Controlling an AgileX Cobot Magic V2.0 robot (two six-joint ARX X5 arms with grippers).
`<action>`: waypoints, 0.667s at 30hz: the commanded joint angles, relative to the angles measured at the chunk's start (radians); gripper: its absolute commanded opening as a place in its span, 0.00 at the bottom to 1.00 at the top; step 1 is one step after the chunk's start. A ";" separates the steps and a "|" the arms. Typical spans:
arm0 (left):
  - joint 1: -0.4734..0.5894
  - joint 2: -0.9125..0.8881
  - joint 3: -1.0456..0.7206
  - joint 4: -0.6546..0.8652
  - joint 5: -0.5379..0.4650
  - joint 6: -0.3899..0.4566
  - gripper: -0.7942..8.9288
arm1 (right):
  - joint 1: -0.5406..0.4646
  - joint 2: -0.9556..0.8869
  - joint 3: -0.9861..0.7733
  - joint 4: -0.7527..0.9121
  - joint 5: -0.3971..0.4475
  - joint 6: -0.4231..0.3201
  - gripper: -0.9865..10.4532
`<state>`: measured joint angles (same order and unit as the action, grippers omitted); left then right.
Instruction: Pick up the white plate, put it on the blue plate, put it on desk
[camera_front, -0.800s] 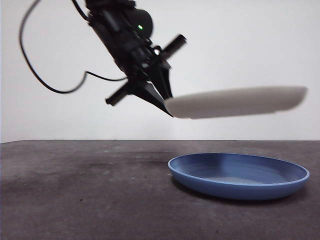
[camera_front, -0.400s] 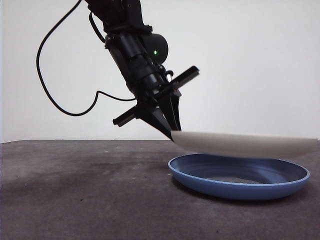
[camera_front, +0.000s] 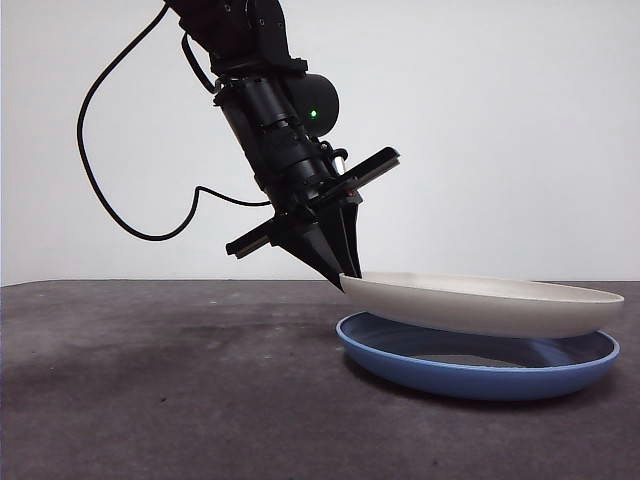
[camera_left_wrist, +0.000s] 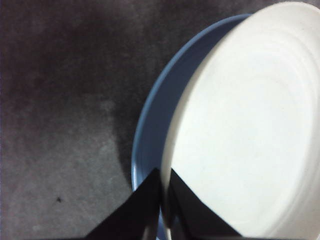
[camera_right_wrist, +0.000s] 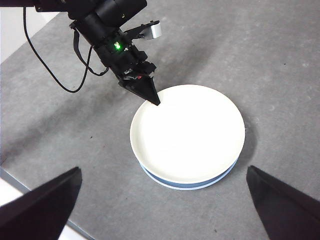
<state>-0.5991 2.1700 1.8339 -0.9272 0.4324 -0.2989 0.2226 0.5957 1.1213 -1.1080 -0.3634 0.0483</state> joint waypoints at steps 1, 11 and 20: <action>-0.017 0.031 0.033 0.007 0.002 0.003 0.10 | 0.004 0.002 0.019 0.006 -0.003 -0.011 0.57; -0.017 0.054 0.033 0.007 0.002 0.003 0.10 | 0.004 0.002 0.019 0.006 -0.003 -0.011 0.57; -0.018 0.054 0.033 0.007 0.002 0.026 0.12 | 0.004 0.002 0.019 0.006 -0.003 -0.011 0.57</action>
<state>-0.6067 2.1983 1.8362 -0.9237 0.4313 -0.2867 0.2226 0.5957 1.1213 -1.1095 -0.3634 0.0483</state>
